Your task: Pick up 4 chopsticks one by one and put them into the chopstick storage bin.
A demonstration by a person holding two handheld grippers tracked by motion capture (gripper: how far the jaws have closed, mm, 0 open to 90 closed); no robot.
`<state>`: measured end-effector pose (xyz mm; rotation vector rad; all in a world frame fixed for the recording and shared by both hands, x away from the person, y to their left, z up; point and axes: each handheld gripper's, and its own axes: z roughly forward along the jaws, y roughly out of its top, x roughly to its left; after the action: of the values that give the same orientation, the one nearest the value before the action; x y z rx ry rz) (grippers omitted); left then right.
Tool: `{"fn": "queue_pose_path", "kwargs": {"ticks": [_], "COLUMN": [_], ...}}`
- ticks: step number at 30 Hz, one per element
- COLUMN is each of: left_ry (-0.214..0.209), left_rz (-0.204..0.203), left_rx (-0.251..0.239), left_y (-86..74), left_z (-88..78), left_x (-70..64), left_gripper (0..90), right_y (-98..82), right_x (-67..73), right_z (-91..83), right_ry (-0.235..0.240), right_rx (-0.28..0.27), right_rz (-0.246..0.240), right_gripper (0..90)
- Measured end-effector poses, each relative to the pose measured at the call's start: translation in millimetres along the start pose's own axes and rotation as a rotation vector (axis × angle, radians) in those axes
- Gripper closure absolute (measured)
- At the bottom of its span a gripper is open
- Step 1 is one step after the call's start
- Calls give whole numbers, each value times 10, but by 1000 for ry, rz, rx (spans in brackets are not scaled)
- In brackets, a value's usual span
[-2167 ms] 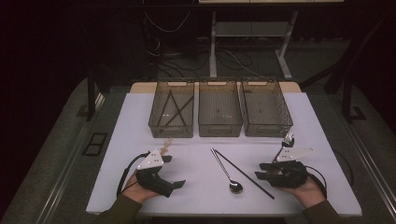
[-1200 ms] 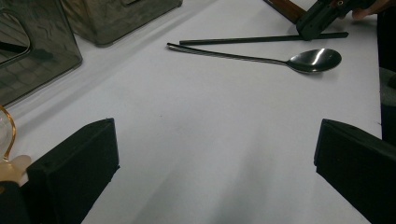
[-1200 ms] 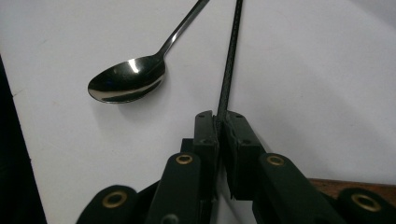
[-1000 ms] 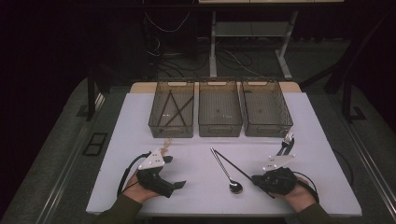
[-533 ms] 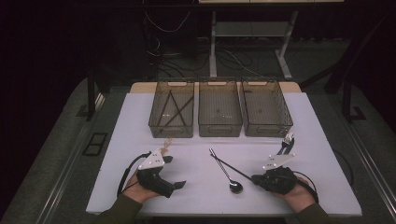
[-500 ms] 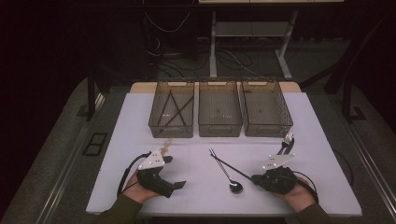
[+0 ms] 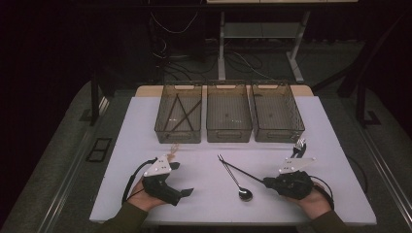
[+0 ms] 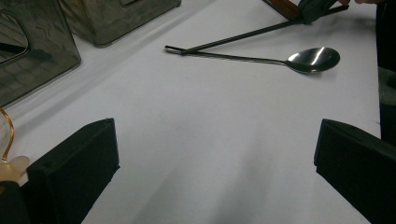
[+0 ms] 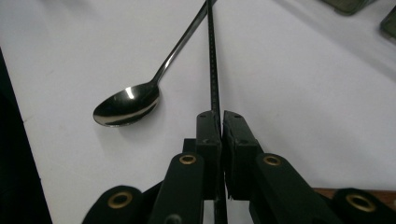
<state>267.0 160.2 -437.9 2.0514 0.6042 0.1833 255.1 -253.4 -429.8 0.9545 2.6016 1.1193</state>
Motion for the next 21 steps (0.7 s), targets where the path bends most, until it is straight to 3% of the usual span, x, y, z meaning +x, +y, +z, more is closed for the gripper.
{"fn": "queue_pose_path", "kwargs": {"ticks": [21], "left_ry": [1], "left_rz": [1], "left_rx": [-1], "left_y": [0], "left_z": [4], "left_x": [0], "left_gripper": [0], "right_y": [202], "right_x": [-47], "right_z": [-117], "right_ry": [22], "right_rx": [-123], "right_rz": [26], "right_gripper": [857]}}
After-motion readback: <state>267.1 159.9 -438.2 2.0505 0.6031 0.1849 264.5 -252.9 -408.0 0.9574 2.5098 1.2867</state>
